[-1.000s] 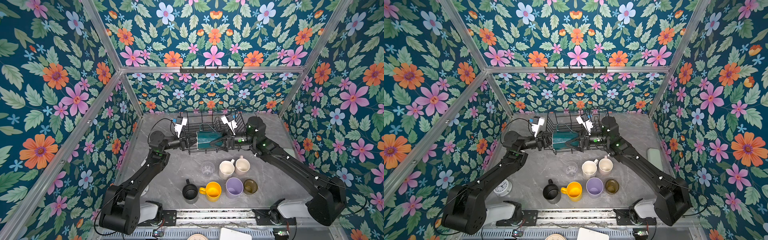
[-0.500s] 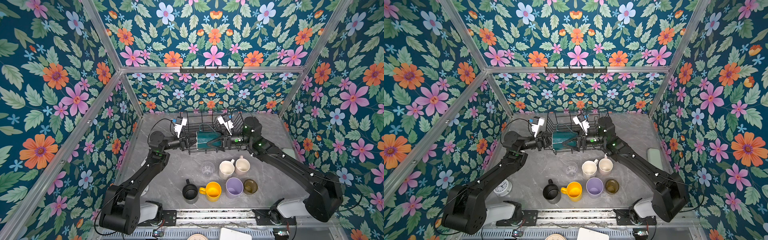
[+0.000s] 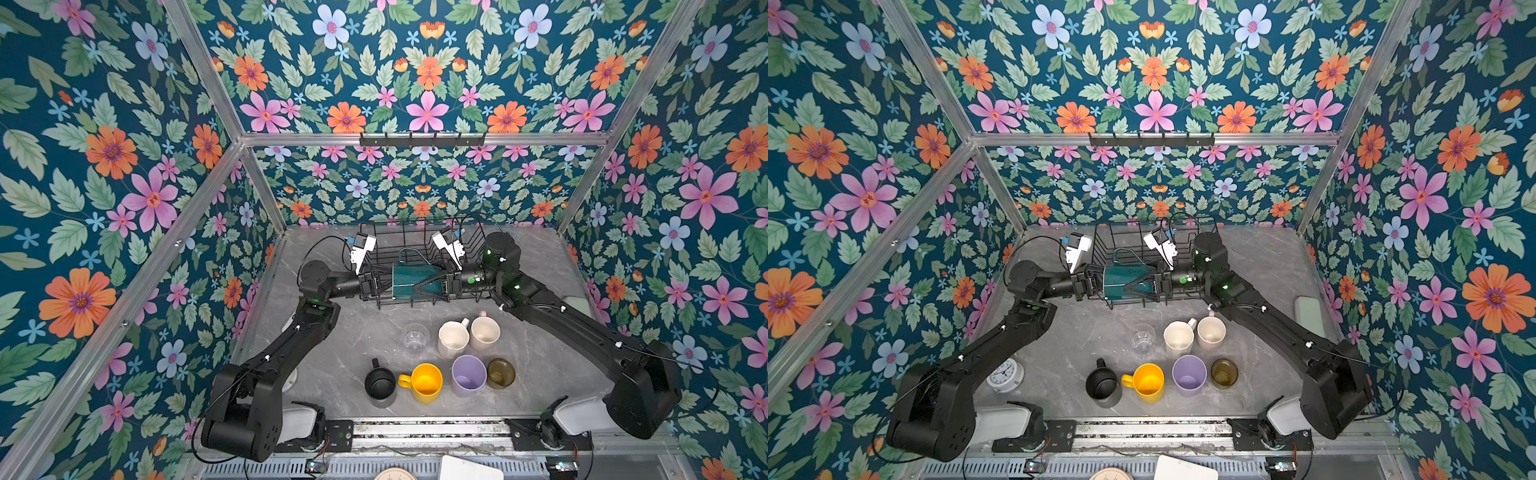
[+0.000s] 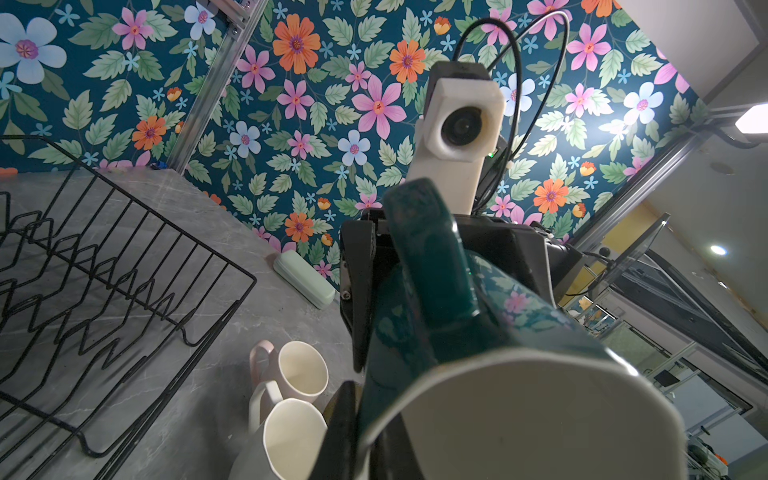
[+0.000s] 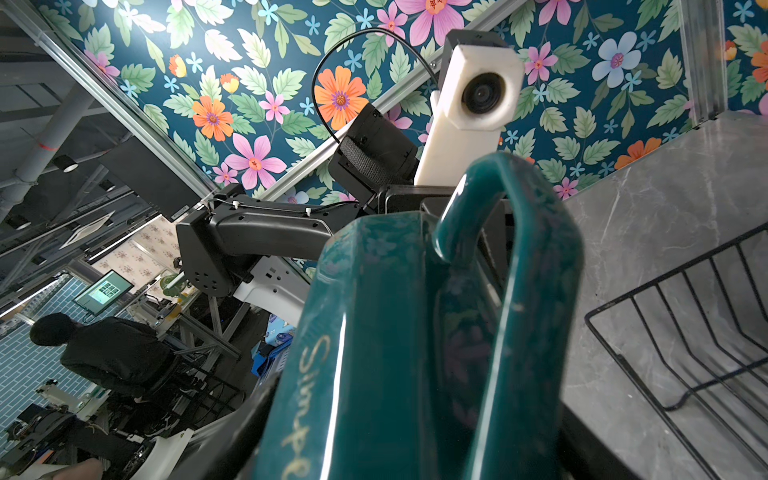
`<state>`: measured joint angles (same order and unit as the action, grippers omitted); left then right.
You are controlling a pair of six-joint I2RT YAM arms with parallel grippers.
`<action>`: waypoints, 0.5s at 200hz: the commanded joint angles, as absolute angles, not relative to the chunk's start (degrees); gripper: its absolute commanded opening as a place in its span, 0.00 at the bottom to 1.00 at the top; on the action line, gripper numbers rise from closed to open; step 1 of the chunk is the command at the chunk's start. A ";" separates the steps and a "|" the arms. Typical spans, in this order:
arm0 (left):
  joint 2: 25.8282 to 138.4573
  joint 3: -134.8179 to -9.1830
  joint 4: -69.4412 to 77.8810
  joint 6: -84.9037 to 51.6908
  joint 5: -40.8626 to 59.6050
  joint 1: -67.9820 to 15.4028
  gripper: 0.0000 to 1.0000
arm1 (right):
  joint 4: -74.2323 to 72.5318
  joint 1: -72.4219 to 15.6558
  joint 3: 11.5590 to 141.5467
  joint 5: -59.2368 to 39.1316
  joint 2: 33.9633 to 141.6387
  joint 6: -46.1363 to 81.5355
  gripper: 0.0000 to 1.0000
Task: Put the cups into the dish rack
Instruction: 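Grasp the green mug body with the right gripper, then open the left gripper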
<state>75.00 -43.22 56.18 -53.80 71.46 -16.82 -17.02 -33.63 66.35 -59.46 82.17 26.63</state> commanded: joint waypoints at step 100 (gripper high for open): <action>75.55 -43.96 60.83 -54.87 70.58 -16.96 0.03 | -15.78 -33.92 67.19 -54.55 80.71 27.62 0.00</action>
